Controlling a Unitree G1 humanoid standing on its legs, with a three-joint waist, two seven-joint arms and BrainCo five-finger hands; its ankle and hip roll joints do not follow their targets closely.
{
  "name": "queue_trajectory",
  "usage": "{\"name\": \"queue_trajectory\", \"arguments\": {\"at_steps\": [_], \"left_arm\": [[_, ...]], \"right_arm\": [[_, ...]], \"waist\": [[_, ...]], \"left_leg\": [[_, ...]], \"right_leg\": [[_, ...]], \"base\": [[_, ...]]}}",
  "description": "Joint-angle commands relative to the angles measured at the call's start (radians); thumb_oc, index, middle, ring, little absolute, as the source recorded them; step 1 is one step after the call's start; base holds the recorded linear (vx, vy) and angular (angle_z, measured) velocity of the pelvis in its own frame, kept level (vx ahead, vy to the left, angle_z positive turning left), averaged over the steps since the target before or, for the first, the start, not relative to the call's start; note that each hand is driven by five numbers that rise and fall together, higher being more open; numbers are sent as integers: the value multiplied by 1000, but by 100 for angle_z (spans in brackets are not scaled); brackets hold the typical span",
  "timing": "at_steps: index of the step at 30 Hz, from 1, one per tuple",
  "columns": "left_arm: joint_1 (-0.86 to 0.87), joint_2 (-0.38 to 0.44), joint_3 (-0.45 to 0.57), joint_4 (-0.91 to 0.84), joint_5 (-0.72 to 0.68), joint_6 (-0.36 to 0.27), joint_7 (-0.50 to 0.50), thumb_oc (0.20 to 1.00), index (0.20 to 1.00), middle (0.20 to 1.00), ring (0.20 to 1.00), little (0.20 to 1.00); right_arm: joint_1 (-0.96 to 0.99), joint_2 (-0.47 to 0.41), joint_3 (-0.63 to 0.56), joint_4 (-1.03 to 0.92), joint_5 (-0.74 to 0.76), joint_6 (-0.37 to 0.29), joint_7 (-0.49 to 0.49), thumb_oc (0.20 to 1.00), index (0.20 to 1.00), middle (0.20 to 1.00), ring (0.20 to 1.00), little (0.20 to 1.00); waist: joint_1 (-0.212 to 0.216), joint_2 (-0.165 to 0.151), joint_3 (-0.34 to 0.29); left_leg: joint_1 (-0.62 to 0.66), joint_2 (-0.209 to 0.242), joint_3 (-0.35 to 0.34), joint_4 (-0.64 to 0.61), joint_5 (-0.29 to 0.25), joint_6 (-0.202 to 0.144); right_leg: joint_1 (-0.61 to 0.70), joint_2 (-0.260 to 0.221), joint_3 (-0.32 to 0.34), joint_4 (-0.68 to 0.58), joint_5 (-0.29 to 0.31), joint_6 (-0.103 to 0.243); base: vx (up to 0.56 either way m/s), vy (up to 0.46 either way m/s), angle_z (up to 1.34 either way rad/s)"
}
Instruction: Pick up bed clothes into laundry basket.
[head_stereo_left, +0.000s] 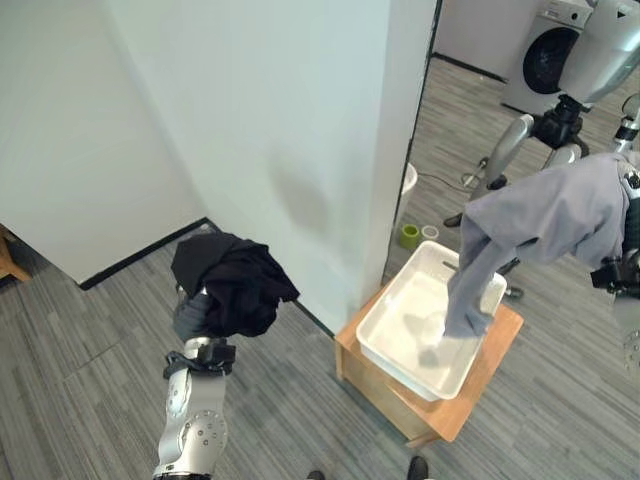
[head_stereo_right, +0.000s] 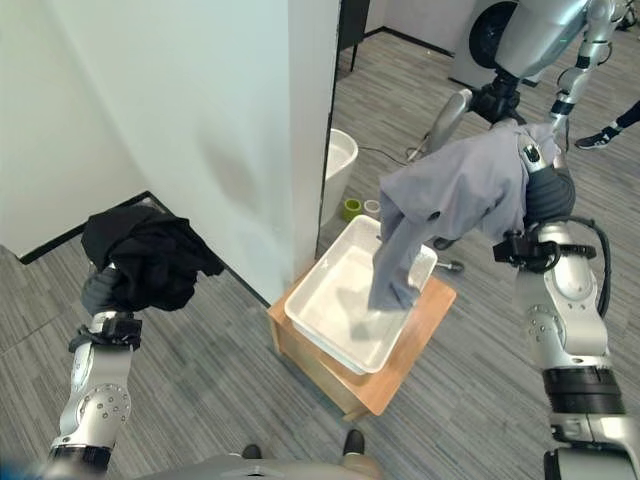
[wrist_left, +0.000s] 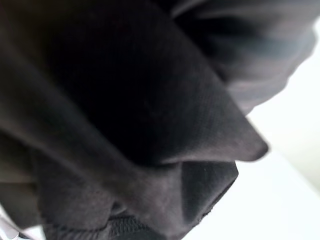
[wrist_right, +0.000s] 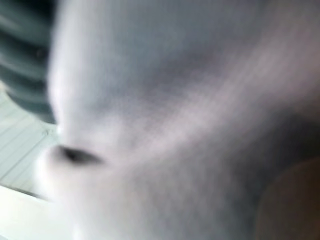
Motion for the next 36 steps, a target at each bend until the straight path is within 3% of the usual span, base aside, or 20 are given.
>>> {"name": "queue_trajectory", "arguments": {"at_steps": [1, 13, 17, 21, 24, 27, 28, 29, 30, 32, 36], "left_arm": [[-35, 38, 6, -105, -19, -43, -55, 200, 200, 200, 200, 200], [-30, 46, -32, -117, -31, -27, -65, 200, 200, 200, 200, 200], [-38, 60, -50, -113, -33, -22, -64, 200, 200, 200, 200, 200], [-47, 76, -59, -129, -49, -18, -66, 200, 200, 200, 200, 200], [-79, 97, -74, -137, -63, -24, -67, 200, 200, 200, 200, 200], [-93, 111, -79, -130, -63, -22, -70, 200, 200, 200, 200, 200], [-102, 113, -85, -125, -63, -22, -67, 200, 200, 200, 200, 200], [-109, 113, -80, -119, -62, -21, -65, 200, 200, 200, 200, 200], [-108, 118, -79, -107, -53, -12, -73, 200, 200, 200, 200, 200], [-103, 116, -69, -105, -41, -6, -79, 200, 200, 200, 200, 200], [-114, 118, -48, -95, -33, -10, -78, 200, 200, 200, 200, 200]], "right_arm": [[-98, -41, 50, -21, 14, -37, 35, 200, 200, 200, 200, 200], [-150, -58, 154, 9, -9, 0, 61, 200, 200, 200, 200, 200], [-186, -22, 213, 117, -67, 33, 42, 200, 200, 200, 200, 200], [-246, 4, 285, 251, -179, 67, 20, 200, 200, 200, 200, 200], [-384, 37, 395, 477, -344, 102, -4, 200, 200, 200, 200, 200], [-468, 24, 510, 575, -453, 134, 51, 200, 200, 200, 200, 200], [-512, 23, 546, 623, -504, 153, 37, 357, 357, 357, 357, 357], [-552, 5, 612, 627, -561, 151, 73, 1000, 1000, 1000, 1000, 1000], [-617, -46, 738, 597, -740, 167, 121, 1000, 1000, 1000, 1000, 1000], [-666, -101, 837, 522, -949, 169, 133, 1000, 1000, 1000, 1000, 1000], [-653, -152, 842, 362, -1072, 156, 192, 1000, 1000, 1000, 1000, 1000]], "waist": [[22, -23, -42], [34, -22, -33], [42, -15, -10], [58, -2, 25], [87, 15, 70], [98, 19, 85], [102, 19, 87], [102, 18, 91], [103, 15, 93], [99, 11, 96], [81, 10, 83]], "left_leg": [[-72, 52, 0, 13, 58, -68], [-67, 51, -8, -3, 63, -69], [-84, 48, -13, -11, 71, -69], [-114, 44, -22, -11, 81, -68], [-168, 43, -41, -16, 104, -74], [-185, 47, -45, -18, 114, -81], [-195, 48, -46, -20, 120, -82], [-201, 50, -46, -20, 122, -85], [-205, 52, -46, -20, 123, -87], [-199, 57, -44, -20, 119, -88], [-189, 55, -42, -20, 112, -85]], "right_leg": [[39, -68, -36, 43, -41, 31], [35, -65, -41, 49, -41, 31], [16, -69, -45, 53, -36, 33], [-13, -74, -46, 57, -29, 33], [-48, -78, -58, 40, -10, 32], [-60, -74, -63, 30, -4, 31], [-67, -73, -63, 25, 1, 30], [-71, -70, -62, 21, 4, 30], [-74, -67, -59, 17, 4, 30], [-68, -65, -59, 16, 1, 31], [-59, -70, -59, 17, -5, 32]], "base": [[39, -16, 4], [8, -1, -1], [-18, 3, 1], [-67, 2, -1], [-97, -12, 13], [-45, -11, 12], [-36, -14, 10], [-17, -17, 8], [0, 0, 0], [6, -1, 2], [12, 3, -2]]}}
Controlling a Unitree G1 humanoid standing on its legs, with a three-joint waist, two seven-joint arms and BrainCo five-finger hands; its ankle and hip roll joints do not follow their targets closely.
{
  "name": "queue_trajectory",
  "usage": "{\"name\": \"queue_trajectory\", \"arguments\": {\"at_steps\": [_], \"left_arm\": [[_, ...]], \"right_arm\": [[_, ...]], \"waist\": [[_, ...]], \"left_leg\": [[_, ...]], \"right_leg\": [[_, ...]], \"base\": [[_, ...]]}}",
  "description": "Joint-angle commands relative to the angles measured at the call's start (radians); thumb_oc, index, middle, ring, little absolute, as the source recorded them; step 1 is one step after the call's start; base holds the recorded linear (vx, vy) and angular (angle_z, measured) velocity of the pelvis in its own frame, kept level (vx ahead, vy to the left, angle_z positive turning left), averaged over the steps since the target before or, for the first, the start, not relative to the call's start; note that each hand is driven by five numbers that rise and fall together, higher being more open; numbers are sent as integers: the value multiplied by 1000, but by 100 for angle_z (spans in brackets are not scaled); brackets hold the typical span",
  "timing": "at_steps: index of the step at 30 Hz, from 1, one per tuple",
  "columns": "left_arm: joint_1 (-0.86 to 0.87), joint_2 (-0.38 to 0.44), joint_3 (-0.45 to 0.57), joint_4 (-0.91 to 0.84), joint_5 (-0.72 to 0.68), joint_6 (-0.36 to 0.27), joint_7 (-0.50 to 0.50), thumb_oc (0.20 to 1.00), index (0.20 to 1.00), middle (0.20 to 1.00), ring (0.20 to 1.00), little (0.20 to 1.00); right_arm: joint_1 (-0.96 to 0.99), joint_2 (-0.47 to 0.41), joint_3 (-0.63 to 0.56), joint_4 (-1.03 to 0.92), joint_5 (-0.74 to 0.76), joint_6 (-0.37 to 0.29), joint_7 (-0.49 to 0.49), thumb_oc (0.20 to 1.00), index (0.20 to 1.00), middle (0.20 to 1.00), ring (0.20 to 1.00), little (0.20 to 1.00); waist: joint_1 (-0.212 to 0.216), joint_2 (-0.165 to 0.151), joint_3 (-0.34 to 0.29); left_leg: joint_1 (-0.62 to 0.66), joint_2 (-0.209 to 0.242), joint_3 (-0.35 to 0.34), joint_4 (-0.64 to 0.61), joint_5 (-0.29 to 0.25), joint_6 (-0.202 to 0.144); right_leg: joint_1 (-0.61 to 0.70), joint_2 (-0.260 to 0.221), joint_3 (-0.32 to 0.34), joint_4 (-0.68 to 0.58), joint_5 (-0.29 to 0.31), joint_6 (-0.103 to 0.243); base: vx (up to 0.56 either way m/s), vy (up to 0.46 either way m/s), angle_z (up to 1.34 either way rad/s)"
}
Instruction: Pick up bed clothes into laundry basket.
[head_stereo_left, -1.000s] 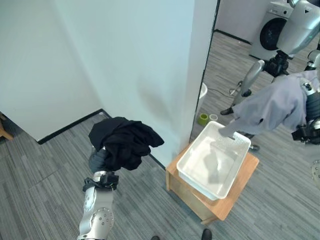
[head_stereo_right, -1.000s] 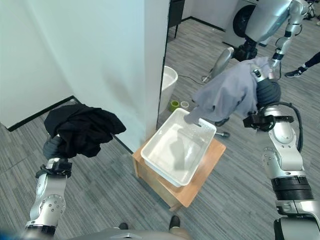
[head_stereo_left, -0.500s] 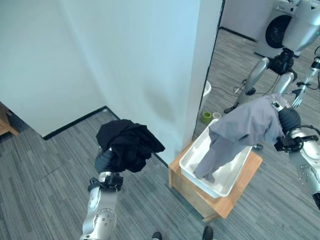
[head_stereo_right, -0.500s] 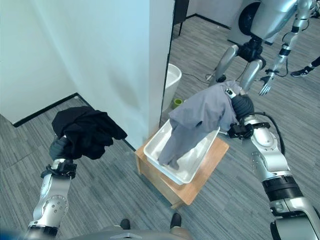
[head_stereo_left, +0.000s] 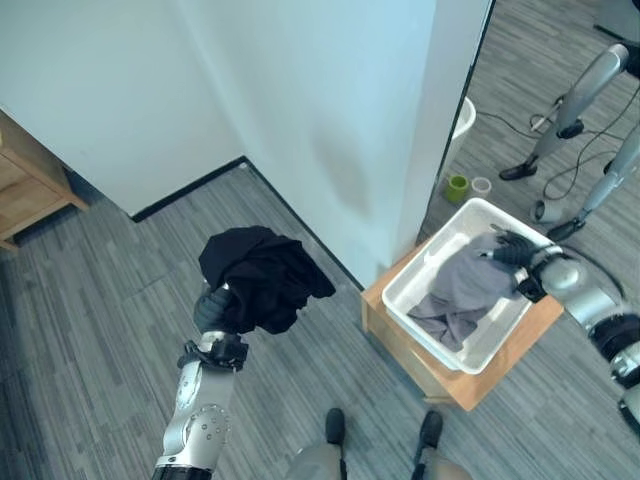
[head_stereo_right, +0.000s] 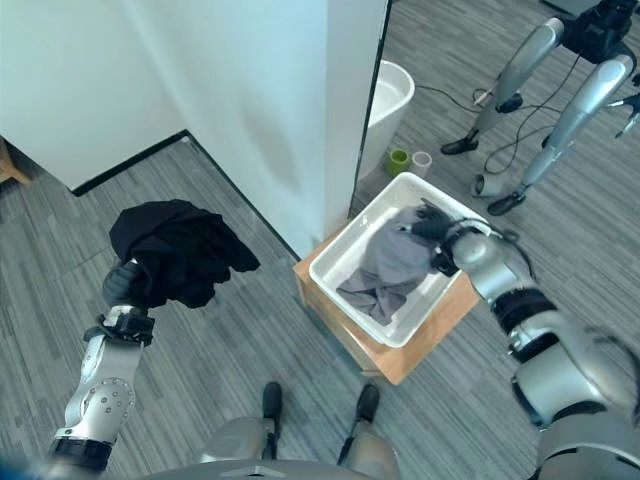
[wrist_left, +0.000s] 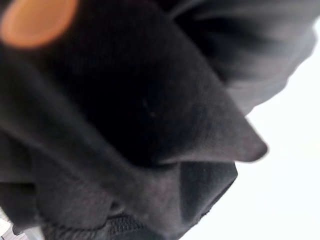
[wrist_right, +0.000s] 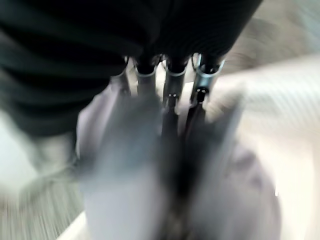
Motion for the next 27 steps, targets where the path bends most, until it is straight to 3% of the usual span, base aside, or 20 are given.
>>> {"name": "queue_trajectory", "arguments": {"at_steps": [1, 3, 7, 11, 12, 15, 17, 18, 20, 23, 27], "left_arm": [[-80, 76, 18, -91, 21, -51, -47, 200, 200, 200, 200, 200], [-77, 85, 27, -94, 25, -50, -52, 200, 200, 200, 200, 200], [-62, 121, 42, -113, 26, -21, -99, 200, 200, 200, 200, 200], [-68, 151, 30, -119, 27, -8, -123, 200, 200, 200, 200, 200], [-82, 202, 23, -131, 31, 7, -153, 200, 200, 200, 200, 200], [-103, 256, -7, -139, 24, 20, -178, 200, 200, 200, 200, 200], [-156, 344, -49, -158, 7, 26, -204, 200, 200, 200, 200, 200], [-158, 345, -52, -157, 7, 26, -204, 200, 200, 200, 200, 200], [-223, 397, -110, -172, 4, 16, -207, 200, 200, 200, 200, 200], [-276, 408, -123, -210, -7, 9, -202, 200, 200, 200, 200, 200], [-401, 381, -221, -170, 2, -5, -178, 200, 200, 200, 200, 200]], "right_arm": [[-94, -60, -26, -100, -126, -28, 53, 1000, 1000, 1000, 1000, 1000], [-61, -99, -59, -167, -97, -32, 71, 1000, 1000, 1000, 1000, 1000], [17, -272, -159, -376, -36, -28, 138, 1000, 1000, 1000, 1000, 1000], [83, -322, -258, -435, 3, -32, 131, 1000, 1000, 1000, 1000, 1000], [151, -352, -364, -461, 63, -42, 103, 1000, 1000, 1000, 1000, 1000], [259, -342, -489, -489, 85, -54, 74, 1000, 1000, 1000, 1000, 1000], [456, -273, -739, -548, 235, -92, -6, 1000, 1000, 1000, 1000, 1000], [465, -273, -748, -551, 235, -92, -6, 1000, 1000, 1000, 1000, 1000], [565, -144, -958, -490, 336, -164, -193, 1000, 1000, 1000, 1000, 1000], [654, -134, -1138, -512, 180, -175, -327, 1000, 1000, 1000, 1000, 1000], [672, -41, -1220, -471, 320, -224, -392, 1000, 1000, 1000, 1000, 1000]], "waist": [[-23, -40, -29], [-35, -39, -38], [-73, -35, -66], [-86, -32, -76], [-110, -21, -89], [-122, -18, -101], [-154, -1, -119], [-151, -2, -120], [-185, 16, -138], [-209, 26, -147], [-250, 42, -158]], "left_leg": [[-22, 41, -14, -17, 72, -55], [-11, 39, -11, -17, 67, -53], [19, 39, 4, -17, 56, -54], [32, 40, 10, -17, 52, -54], [46, 40, 15, -17, 49, -54], [59, 39, 20, -17, 44, -54], [76, 40, 28, -17, 37, -52], [75, 40, 28, -17, 37, -52], [89, 36, 30, -17, 28, -51], [94, 34, 35, -17, 24, -50], [102, 33, 49, -17, 17, -50]], "right_leg": [[92, -79, -27, 20, -45, 45], [100, -81, -26, 23, -48, 45], [121, -86, -21, 24, -56, 48], [131, -86, -18, 25, -60, 49], [136, -87, -11, 30, -63, 51], [144, -88, -6, 31, -66, 52], [150, -87, 2, 38, -74, 54], [149, -87, 2, 38, -74, 54], [160, -86, 9, 42, -84, 57], [154, -86, 24, 47, -87, 57], [150, -85, 42, 45, -86, 58]], "base": [[29, 11, -3], [15, 7, -1], [39, 15, -3], [4, 1, -2], [26, -2, -5], [24, -8, -11], [14, -15, -19], [30, -15, -9], [49, -14, -9], [20, -2, -12], [27, -3, -9]]}}
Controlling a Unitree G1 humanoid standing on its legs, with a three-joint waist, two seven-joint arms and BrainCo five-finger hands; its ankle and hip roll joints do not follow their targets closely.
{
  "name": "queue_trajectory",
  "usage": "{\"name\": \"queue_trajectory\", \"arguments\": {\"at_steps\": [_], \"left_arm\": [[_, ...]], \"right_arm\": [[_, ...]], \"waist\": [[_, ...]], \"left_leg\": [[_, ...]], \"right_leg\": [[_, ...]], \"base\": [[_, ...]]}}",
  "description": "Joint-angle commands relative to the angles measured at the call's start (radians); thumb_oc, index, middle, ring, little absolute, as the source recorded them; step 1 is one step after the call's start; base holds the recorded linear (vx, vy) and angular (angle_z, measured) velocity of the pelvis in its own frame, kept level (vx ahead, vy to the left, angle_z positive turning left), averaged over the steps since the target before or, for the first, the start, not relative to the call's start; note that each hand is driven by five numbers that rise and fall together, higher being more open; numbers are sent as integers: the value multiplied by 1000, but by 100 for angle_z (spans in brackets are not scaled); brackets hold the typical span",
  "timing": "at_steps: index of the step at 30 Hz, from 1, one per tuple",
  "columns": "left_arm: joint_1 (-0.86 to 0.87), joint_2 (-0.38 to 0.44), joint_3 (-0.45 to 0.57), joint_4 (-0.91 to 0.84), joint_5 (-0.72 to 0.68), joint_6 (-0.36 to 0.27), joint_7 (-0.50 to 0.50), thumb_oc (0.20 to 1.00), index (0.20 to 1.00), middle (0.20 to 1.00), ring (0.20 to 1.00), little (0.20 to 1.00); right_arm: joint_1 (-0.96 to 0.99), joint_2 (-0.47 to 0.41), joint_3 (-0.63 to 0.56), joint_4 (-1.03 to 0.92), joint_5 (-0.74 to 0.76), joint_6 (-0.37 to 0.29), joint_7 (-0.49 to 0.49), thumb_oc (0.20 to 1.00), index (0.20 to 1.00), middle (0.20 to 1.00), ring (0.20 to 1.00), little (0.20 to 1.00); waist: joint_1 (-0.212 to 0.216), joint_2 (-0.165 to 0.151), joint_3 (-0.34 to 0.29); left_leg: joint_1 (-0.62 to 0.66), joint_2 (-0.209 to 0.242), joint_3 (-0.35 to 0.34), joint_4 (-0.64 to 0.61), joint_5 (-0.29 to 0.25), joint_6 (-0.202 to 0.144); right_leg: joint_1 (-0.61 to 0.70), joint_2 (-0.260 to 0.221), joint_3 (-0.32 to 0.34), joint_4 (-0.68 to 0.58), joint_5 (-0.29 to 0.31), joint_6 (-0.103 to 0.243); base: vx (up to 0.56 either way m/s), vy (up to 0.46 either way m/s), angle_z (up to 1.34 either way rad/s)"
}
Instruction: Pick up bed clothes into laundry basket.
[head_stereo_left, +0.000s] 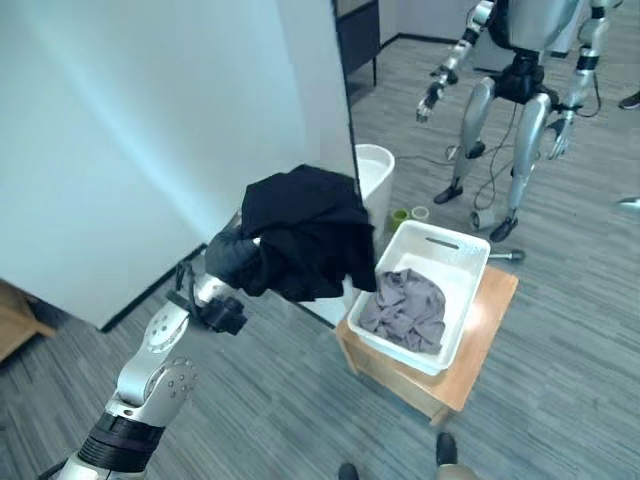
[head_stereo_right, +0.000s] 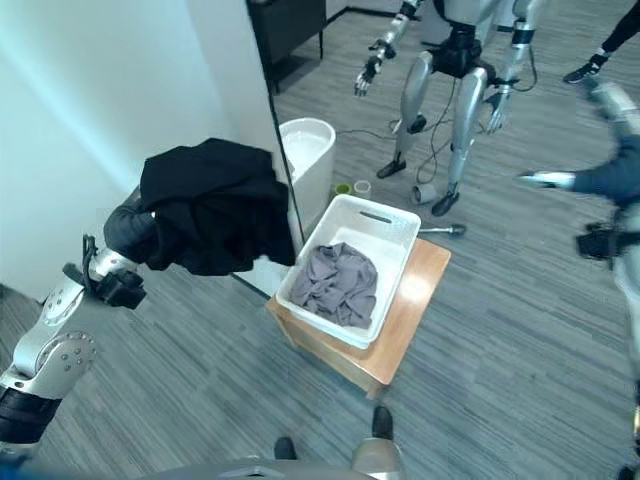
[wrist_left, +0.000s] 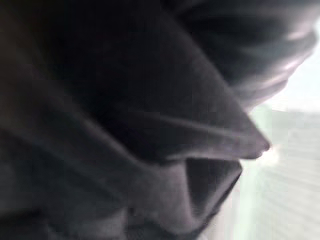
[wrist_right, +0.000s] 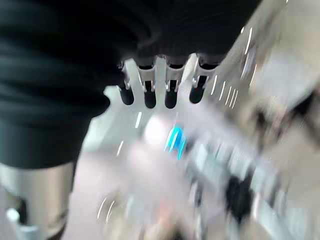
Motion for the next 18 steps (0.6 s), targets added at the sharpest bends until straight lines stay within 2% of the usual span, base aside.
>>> {"name": "queue_trajectory", "arguments": {"at_steps": [1, 5, 9, 11, 12, 14, 16, 17, 18], "left_arm": [[-180, 29, -62, 53, -1, -85, 27, 200, 200, 200, 200, 200], [-303, 60, -81, 218, 54, -108, 72, 200, 200, 200, 200, 200], [-426, 143, -124, 398, 185, -117, 104, 200, 200, 200, 200, 200], [-472, 160, -145, 475, 219, -112, 121, 200, 200, 200, 200, 200], [-494, 179, -159, 503, 280, -111, 133, 200, 200, 200, 200, 200], [-545, 172, -194, 581, 320, -101, 149, 200, 200, 200, 200, 200], [-604, 170, -227, 656, 429, -92, 188, 200, 200, 200, 200, 200], [-669, 168, -269, 722, 560, -92, 209, 200, 200, 200, 200, 200], [-708, 129, -286, 794, 615, -82, 233, 200, 200, 200, 200, 200]], "right_arm": [[-43, 57, 8, -41, 103, -113, -109, 1000, 1000, 1000, 1000, 1000], [-30, 139, -7, -120, 117, -143, -132, 1000, 1000, 1000, 1000, 1000], [9, 163, -19, -166, 131, -147, -115, 1000, 1000, 1000, 1000, 1000], [26, 175, -21, -170, 151, -150, -113, 1000, 1000, 1000, 1000, 1000], [34, 179, -24, -170, 155, -149, -113, 1000, 1000, 1000, 1000, 1000], [55, 193, -28, -183, 157, -143, -112, 1000, 1000, 1000, 1000, 1000], [77, 211, -43, -203, 157, -141, -109, 1000, 1000, 1000, 1000, 1000], [104, 221, -64, -220, 148, -138, -107, 1000, 1000, 1000, 1000, 1000], [108, 208, -81, -235, 131, -139, -125, 1000, 1000, 1000, 1000, 1000]], "waist": [[-28, -69, -41], [-65, -49, -37], [-102, -32, -27], [-120, -27, -20], [-125, -25, -18], [-141, -23, -9], [-153, -22, -1], [-165, -21, 9], [-180, -25, 22]], "left_leg": [[-19, 43, -3, 5, 32, -44], [-12, 46, 25, 5, 28, -48], [-15, 49, 51, 5, 30, -53], [-18, 51, 62, 5, 30, -55], [-20, 52, 68, 5, 30, -56], [-25, 54, 80, 5, 31, -57], [-32, 54, 89, 5, 33, -58], [-41, 56, 94, 5, 36, -60], [-52, 58, 100, 5, 39, -62]], "right_leg": [[64, -81, -16, 48, -74, 51], [50, -76, 10, 45, -69, 54], [26, -72, 35, 40, -57, 60], [12, -69, 45, 38, -50, 63], [7, -68, 50, 36, -48, 64], [-8, -64, 61, 33, -41, 66], [-19, -62, 67, 32, -35, 68], [-33, -59, 73, 32, -34, 68], [-49, -56, 80, 33, -30, 70]], "base": [[36, 6, -21], [33, 11, -20], [12, 15, -26], [-4, 15, -19], [-12, 13, -18], [-10, 14, -20], [-17, 17, -23], [-61, 16, -19], [-40, 18, -19]]}}
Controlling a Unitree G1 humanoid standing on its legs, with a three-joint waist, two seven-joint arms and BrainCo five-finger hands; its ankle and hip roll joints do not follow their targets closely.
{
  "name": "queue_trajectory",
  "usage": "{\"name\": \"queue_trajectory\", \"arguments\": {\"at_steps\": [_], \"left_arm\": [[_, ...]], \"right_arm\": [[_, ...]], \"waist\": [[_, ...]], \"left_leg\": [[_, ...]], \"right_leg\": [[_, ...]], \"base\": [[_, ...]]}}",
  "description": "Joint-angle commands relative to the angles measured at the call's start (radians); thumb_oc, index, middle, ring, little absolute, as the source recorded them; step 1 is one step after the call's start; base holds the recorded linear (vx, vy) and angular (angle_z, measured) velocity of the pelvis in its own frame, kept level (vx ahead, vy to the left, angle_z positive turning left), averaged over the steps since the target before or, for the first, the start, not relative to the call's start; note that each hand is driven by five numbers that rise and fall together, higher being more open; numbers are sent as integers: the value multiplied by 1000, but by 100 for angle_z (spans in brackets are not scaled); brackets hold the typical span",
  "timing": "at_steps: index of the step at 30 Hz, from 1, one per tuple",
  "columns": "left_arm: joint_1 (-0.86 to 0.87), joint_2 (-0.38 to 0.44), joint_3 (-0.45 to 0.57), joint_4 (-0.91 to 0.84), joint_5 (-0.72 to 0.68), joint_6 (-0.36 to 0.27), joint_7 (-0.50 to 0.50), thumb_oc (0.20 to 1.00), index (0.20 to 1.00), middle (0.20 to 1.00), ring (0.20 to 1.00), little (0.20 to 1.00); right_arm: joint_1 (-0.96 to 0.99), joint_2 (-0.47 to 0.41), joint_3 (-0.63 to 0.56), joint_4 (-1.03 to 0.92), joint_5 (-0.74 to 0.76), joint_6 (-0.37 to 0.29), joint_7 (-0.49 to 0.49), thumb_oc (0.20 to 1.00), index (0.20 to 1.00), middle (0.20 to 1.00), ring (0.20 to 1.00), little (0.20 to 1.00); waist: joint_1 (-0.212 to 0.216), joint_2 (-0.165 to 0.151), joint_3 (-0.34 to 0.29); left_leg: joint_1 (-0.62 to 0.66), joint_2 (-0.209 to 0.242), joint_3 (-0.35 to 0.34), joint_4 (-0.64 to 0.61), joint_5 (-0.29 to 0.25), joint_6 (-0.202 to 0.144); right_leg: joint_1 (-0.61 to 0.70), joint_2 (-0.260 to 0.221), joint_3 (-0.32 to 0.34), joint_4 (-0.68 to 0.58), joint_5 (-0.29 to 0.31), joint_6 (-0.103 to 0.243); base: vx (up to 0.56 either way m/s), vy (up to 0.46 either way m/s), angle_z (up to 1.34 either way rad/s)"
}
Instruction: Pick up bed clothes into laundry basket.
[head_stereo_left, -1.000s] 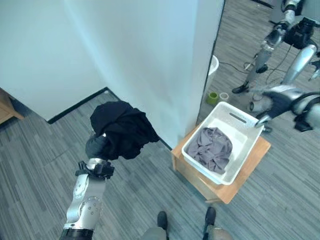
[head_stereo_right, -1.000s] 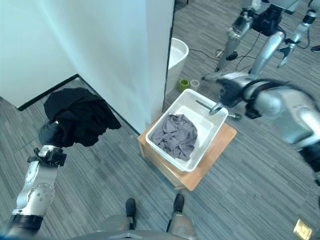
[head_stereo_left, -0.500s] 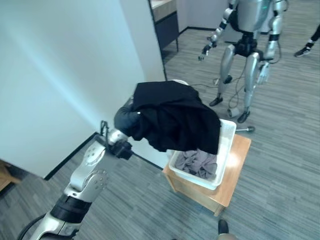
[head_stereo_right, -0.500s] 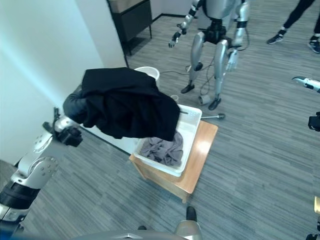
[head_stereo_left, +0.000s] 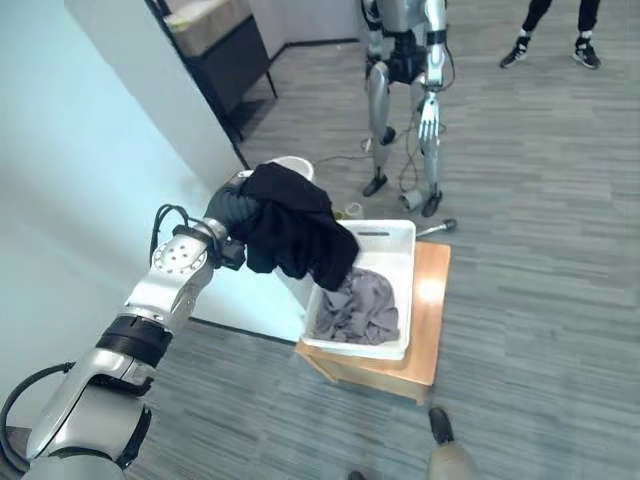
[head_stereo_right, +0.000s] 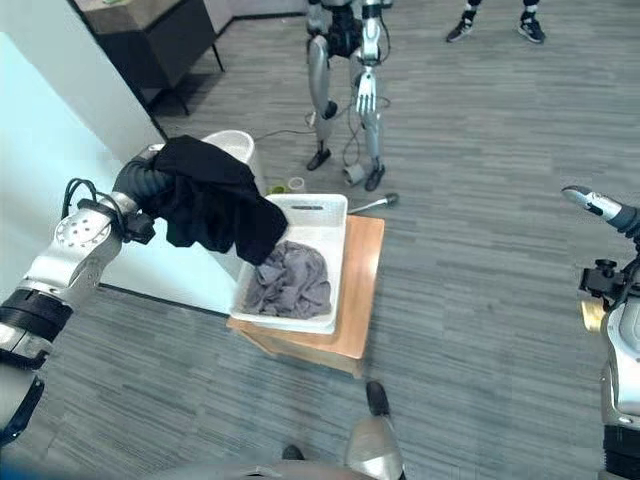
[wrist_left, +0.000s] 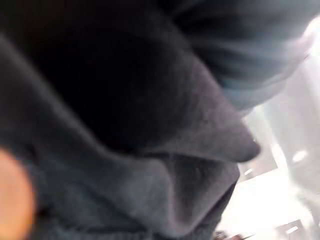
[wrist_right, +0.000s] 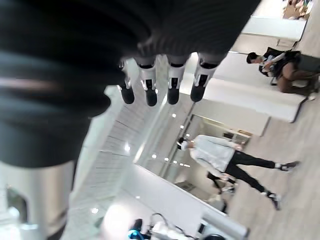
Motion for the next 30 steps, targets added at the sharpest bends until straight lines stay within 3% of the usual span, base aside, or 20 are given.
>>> {"name": "queue_trajectory", "arguments": {"at_steps": [1, 4, 5, 7, 15, 17, 24, 28, 30], "left_arm": [[-200, 38, 7, 43, 237, -51, 91, 200, 200, 200, 200, 200], [-277, 30, -78, 94, 555, -42, 155, 200, 200, 200, 200, 200], [-284, 24, -85, 124, 565, -45, 157, 200, 200, 200, 200, 200], [-344, 18, -175, 219, 768, -42, 216, 200, 200, 200, 200, 200], [-363, -13, -235, 426, 935, -31, 288, 200, 200, 200, 200, 200], [-361, -34, -235, 525, 938, -23, 289, 1000, 1000, 1000, 1000, 1000], [-360, 18, -196, 327, 853, -70, 283, 1000, 1000, 1000, 1000, 1000], [-340, 149, -169, 26, 809, -104, 255, 1000, 1000, 1000, 1000, 1000], [-233, 246, -27, -191, 686, -156, 243, 1000, 1000, 1000, 1000, 1000]], "right_arm": [[-56, -41, -83, -74, -1, -51, -27, 1000, 1000, 1000, 1000, 1000], [-45, -40, -116, -96, -15, -76, -43, 1000, 1000, 1000, 1000, 1000], [-46, -47, -123, -102, -13, -82, -44, 1000, 1000, 1000, 1000, 1000], [-57, -83, -126, -117, 9, -115, -54, 1000, 1000, 1000, 1000, 1000], [-66, -94, -143, -157, 51, -173, -80, 1000, 1000, 1000, 1000, 1000], [-88, -92, -117, -164, 59, -183, -91, 1000, 1000, 1000, 1000, 1000], [-73, -46, -116, -206, 38, -175, -80, 1000, 1000, 1000, 1000, 1000], [-39, -28, -119, -223, 26, -149, -39, 1000, 1000, 1000, 1000, 1000], [-3, -2, -146, -225, 19, -124, -3, 1000, 1000, 1000, 1000, 1000]], "waist": [[-9, -47, 6], [-18, -54, 27], [-20, -57, 29], [-37, -67, 52], [-66, -97, 104], [-73, -106, 116], [-51, -95, 112], [-23, -78, 91], [11, -74, 66]], "left_leg": [[0, 62, -33, 11, 38, -58], [-21, 65, -29, 11, 46, -58], [-26, 66, -25, 11, 48, -59], [-42, 71, -14, 11, 51, -61], [-76, 87, 17, 11, 54, -68], [-83, 89, 32, 11, 57, -69], [-83, 84, 16, 11, 51, -67], [-80, 79, -8, 11, 53, -64], [-67, 75, -26, 11, 43, -64]], "right_leg": [[80, -69, -32, 36, -62, 72], [56, -67, -25, 34, -50, 72], [49, -67, -23, 34, -47, 72], [25, -60, -11, 34, -39, 75], [-34, -46, 21, 28, -17, 80], [-47, -44, 33, 27, -10, 82], [-36, -56, 19, 25, -20, 82], [-11, -66, -4, 23, -25, 79], [18, -73, -22, 24, -42, 79]], "base": [[-43, -3, -13], [-37, 5, -8], [-46, 18, -7], [-58, 25, -8], [-31, 12, -17], [-20, 12, -7], [2, -5, -4], [14, -26, 10], [45, -20, 24]]}}
